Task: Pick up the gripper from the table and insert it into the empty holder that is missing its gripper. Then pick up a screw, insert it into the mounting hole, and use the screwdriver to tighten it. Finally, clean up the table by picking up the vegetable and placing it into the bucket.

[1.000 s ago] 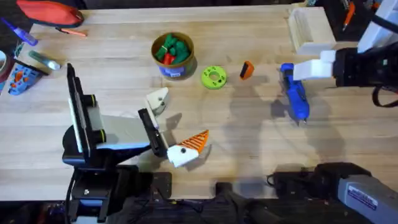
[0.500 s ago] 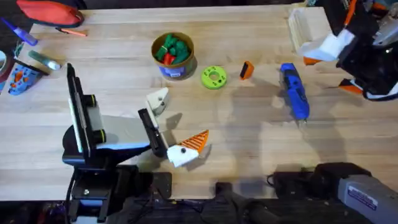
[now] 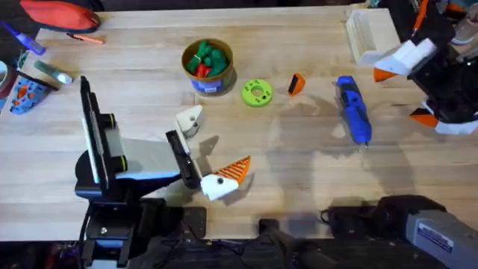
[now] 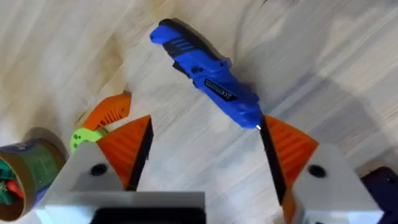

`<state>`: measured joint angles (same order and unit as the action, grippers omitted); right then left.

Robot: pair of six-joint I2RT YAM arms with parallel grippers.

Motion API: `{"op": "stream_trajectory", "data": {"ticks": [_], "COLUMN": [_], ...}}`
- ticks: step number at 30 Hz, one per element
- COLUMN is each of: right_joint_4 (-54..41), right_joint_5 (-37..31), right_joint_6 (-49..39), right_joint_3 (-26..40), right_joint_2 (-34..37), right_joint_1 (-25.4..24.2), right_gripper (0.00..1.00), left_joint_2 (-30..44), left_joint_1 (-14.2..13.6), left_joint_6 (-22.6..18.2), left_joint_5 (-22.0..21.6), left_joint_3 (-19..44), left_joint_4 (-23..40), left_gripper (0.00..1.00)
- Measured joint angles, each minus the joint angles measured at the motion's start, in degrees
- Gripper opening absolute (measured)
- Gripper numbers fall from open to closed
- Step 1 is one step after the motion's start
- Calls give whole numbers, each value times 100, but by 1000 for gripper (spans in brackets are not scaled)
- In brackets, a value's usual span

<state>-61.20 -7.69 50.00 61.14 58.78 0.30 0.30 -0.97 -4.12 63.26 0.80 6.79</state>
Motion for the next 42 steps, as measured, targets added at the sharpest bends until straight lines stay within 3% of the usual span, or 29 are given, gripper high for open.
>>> {"op": "stream_trajectory", "data": {"ticks": [11,21,31,35,42], "right_joint_4": [-472,-742,-832,-861,-864], "right_joint_5": [152,152,152,152,140], "right_joint_6": [621,1241,1567,1759,1951], "right_joint_3": [411,2337,3649,3851,3851], "right_joint_2": [383,2289,3637,4174,4360], "right_joint_1": [147,1026,1719,2109,2337], "right_gripper": [992,992,992,992,992], "left_joint_2": [0,0,0,0,0], "left_joint_1": [0,0,0,0,0], "left_joint_6": [0,-2,-1,-1,-1], "left_joint_5": [0,0,0,0,0], "left_joint_3": [0,0,0,0,0], "left_joint_4": [2,1,2,1,2], "left_gripper": [986,986,986,986,986]}}
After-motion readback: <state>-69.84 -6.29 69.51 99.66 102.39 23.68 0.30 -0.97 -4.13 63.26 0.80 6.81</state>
